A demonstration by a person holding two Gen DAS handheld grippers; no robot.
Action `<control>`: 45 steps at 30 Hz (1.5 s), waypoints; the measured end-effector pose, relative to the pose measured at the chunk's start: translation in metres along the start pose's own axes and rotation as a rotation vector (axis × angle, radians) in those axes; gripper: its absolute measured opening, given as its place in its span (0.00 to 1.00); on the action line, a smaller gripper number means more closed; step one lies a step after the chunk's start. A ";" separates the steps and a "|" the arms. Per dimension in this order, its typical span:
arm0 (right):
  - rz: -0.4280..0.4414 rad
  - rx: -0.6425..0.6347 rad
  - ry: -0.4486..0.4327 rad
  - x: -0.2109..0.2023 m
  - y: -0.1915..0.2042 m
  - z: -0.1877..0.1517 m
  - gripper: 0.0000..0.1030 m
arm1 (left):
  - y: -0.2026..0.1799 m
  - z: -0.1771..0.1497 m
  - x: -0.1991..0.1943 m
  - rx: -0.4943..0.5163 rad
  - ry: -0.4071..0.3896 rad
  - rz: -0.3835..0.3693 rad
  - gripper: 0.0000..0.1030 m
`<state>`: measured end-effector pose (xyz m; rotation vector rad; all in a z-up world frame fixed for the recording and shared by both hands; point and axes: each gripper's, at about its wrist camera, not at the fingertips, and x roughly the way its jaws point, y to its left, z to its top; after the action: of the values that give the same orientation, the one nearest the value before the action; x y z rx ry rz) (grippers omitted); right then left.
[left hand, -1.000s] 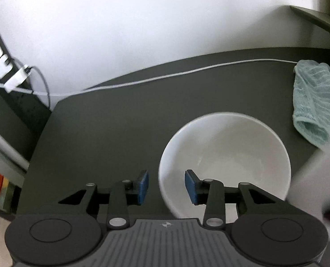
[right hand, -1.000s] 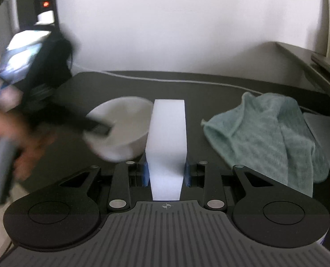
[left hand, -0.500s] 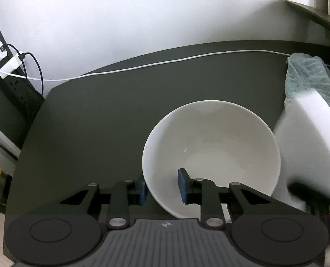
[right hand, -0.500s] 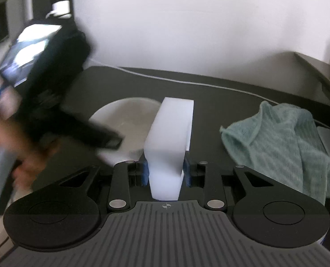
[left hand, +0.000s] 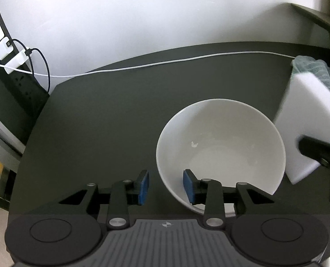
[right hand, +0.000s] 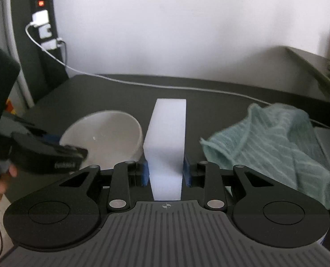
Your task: Clean bowl
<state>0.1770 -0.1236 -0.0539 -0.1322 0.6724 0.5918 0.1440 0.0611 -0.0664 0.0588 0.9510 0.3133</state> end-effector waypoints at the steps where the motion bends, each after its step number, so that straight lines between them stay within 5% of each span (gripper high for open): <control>1: 0.016 -0.007 0.001 0.000 0.003 0.000 0.30 | 0.001 0.000 0.001 -0.001 0.002 -0.009 0.30; 9: 0.062 -0.032 0.013 -0.035 0.034 -0.026 0.32 | -0.014 0.005 0.013 0.095 -0.038 0.043 0.34; 11: 0.148 0.012 0.014 -0.048 0.039 -0.033 0.31 | -0.016 0.009 0.017 0.112 -0.054 0.041 0.36; 22: -0.002 0.004 -0.011 -0.021 0.007 -0.007 0.32 | -0.002 0.001 -0.012 0.002 -0.042 0.018 0.38; 27: 0.025 -0.054 -0.013 0.006 0.011 -0.001 0.32 | -0.001 -0.001 -0.013 -0.014 -0.031 -0.031 0.38; 36: 0.079 -0.091 -0.021 -0.045 0.052 -0.030 0.32 | -0.006 -0.001 0.000 -0.019 -0.019 -0.062 0.40; 41: 0.009 -0.052 -0.043 -0.042 0.036 -0.021 0.32 | -0.009 0.000 0.001 -0.019 -0.014 -0.065 0.41; 45: 0.035 -0.022 -0.016 -0.011 0.020 -0.006 0.32 | -0.009 -0.001 0.002 -0.036 -0.002 -0.077 0.41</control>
<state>0.1556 -0.1143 -0.0503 -0.1360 0.6536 0.6337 0.1464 0.0532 -0.0696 -0.0105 0.9433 0.2598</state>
